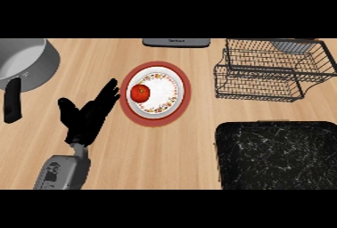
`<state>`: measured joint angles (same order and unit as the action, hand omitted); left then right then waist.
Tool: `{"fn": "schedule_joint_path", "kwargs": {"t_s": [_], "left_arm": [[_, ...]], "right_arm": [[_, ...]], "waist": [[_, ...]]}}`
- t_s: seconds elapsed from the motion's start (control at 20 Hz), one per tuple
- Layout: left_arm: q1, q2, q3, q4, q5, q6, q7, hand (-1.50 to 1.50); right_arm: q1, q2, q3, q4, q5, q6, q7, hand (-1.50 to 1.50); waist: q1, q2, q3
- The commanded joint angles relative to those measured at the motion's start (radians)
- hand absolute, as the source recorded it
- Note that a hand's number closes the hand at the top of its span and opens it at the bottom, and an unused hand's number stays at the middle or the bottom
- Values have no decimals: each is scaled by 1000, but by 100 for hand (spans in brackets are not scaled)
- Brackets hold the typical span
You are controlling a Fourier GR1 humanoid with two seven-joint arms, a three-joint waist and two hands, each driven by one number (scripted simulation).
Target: Pick the bell pepper from the tray and place it in the tiered basket
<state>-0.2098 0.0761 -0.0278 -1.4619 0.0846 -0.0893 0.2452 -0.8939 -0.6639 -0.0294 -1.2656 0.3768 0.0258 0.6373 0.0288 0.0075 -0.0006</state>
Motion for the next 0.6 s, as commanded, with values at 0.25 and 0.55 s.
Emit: {"fn": "schedule_joint_path", "kwargs": {"t_s": [0.25, 0.55], "left_arm": [[29, -28, -33, -38, -20, 15, 0, 0], [37, -26, -22, -26, -5, 0, 0, 0]], "right_arm": [[-102, 214, -116, 263, -85, -178, -161, 150], [-157, 333, -114, 438, -100, -220, -400, -150]], "waist": [[3, 0, 2], [0, 0, 1]]}}
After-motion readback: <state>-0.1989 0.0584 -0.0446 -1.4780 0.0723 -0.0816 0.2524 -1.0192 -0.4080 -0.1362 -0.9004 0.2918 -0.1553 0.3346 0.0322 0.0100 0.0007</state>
